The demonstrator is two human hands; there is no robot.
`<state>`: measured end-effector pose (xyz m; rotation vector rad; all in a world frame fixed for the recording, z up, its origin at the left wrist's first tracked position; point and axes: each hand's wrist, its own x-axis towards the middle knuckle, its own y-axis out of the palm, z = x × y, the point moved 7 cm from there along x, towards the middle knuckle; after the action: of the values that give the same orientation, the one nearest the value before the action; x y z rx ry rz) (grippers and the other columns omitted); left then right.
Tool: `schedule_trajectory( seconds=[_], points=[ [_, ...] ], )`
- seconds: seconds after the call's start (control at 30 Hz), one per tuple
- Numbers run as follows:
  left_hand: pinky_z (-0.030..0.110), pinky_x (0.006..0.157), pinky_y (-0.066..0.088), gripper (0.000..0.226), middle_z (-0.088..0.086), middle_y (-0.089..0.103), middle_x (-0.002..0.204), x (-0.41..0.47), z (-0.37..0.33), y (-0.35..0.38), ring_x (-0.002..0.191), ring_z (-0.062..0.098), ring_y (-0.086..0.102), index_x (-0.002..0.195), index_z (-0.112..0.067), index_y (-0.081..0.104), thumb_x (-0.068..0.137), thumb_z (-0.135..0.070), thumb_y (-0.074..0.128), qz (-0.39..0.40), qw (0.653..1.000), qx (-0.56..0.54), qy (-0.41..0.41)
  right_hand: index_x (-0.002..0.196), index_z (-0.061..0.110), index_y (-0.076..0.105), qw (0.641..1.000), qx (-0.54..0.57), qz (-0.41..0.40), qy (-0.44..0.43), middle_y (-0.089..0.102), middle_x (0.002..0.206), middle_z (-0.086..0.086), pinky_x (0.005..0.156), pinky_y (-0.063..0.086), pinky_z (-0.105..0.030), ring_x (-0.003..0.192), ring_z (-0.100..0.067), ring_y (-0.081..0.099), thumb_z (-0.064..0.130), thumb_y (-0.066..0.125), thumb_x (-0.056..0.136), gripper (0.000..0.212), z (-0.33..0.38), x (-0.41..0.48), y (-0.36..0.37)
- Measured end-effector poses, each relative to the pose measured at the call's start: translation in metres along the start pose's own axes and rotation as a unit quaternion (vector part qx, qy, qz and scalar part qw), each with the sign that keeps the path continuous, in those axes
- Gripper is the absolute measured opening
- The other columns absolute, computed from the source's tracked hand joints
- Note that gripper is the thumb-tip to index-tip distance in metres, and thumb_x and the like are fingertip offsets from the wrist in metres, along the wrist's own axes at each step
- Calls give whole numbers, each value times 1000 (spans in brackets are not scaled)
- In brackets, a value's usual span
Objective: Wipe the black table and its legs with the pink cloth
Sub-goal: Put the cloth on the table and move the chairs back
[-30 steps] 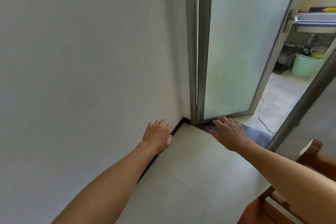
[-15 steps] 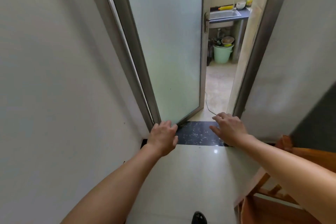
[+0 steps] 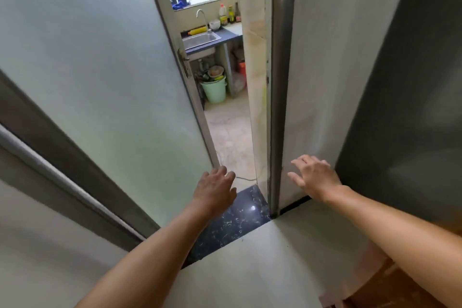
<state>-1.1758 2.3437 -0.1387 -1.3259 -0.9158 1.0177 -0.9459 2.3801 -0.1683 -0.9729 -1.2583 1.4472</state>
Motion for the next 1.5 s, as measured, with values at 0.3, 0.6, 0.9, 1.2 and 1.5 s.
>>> schedule_trajectory(
  seconds=[0.3, 0.6, 0.9, 1.2, 1.5],
  points=[
    [33, 94, 43, 41, 4, 51, 128, 153, -63, 8, 112, 20, 51, 134, -19, 46, 99, -39, 41, 6, 965, -3, 262, 135, 21, 51, 945, -39, -36, 322, 50, 139, 0, 98, 41, -38, 125, -22, 48, 45, 43, 98, 45, -114, -42, -15],
    [39, 97, 40, 39, 7, 49, 129, 194, -268, 4, 118, 27, 48, 130, -14, 48, 97, -33, 43, 22, 865, 16, 501, 134, 24, 54, 839, -35, -97, 534, 44, 145, -2, 103, 39, -40, 134, -24, 39, 46, 45, 97, 44, -173, -172, -19],
    [39, 100, 37, 45, 9, 45, 133, 181, -441, 2, 122, 27, 43, 134, -14, 44, 98, -41, 41, -29, 721, 75, 688, 139, 22, 40, 764, 110, -62, 633, 60, 122, 1, 85, 53, -35, 108, -20, 60, 73, 37, 87, 73, -194, -217, 12],
    [50, 115, 22, 75, 15, 46, 143, 170, -552, 42, 138, 34, 35, 139, -17, 48, 94, -67, 15, -95, 450, 173, 871, 139, 30, 38, 713, 193, -110, 665, 60, 126, 6, 84, 49, -25, 106, -14, 62, 75, 42, 85, 70, -182, -226, 33],
    [36, 91, 44, 70, 0, 55, 96, 157, -589, 74, 90, 18, 52, 105, -19, 58, 88, -76, 21, -34, 239, 86, 967, 109, 29, 58, 652, 227, -97, 717, 63, 80, 7, 60, 45, -17, 67, -7, 59, 55, 52, 86, 36, -180, -232, 42]
  ],
)
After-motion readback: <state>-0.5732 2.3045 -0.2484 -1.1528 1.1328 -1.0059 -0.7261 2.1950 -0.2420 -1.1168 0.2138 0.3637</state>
